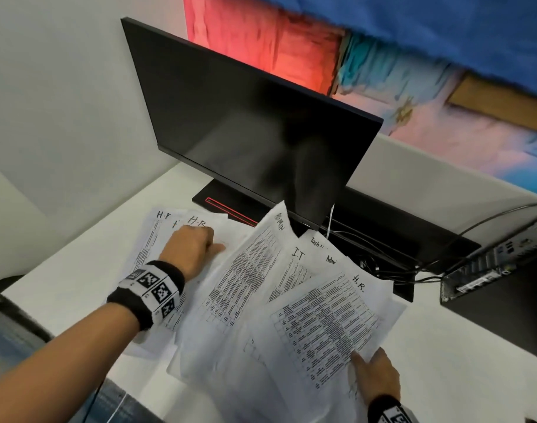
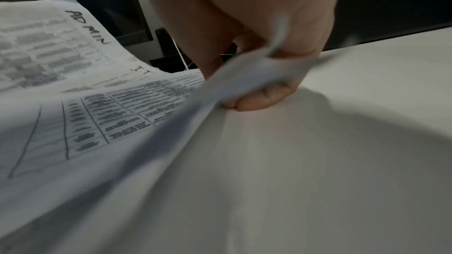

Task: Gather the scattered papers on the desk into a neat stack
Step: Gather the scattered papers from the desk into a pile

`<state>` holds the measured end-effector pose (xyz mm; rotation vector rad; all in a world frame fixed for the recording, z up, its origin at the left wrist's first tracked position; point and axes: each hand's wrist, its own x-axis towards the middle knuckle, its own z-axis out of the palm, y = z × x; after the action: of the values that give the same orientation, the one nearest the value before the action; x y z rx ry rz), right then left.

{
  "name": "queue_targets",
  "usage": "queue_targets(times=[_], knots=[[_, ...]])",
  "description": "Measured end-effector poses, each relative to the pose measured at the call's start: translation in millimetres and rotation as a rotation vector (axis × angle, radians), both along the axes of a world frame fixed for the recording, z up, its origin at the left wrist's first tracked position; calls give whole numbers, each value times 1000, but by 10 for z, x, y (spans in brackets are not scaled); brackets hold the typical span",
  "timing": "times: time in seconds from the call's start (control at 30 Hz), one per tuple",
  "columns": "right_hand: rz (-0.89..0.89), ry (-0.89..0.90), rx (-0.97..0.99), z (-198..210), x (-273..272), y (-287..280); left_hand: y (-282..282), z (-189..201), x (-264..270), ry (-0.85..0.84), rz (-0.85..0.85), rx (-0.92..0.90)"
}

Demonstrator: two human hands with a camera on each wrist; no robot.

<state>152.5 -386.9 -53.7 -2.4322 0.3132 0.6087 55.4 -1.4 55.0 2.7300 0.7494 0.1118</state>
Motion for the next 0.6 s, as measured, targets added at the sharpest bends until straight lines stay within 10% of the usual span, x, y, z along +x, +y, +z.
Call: queue_targets(times=[0.23,0.47,0.6], knots=[[-120,34,20,34,-61,86,-80,-542,-158,452,-18,-263],[-109,10,-24,-87,-132,10,295,35,-155,139,49,-179],[-151,37,-5,-73,-125,66,725,377,-451,-74,-90,-561]])
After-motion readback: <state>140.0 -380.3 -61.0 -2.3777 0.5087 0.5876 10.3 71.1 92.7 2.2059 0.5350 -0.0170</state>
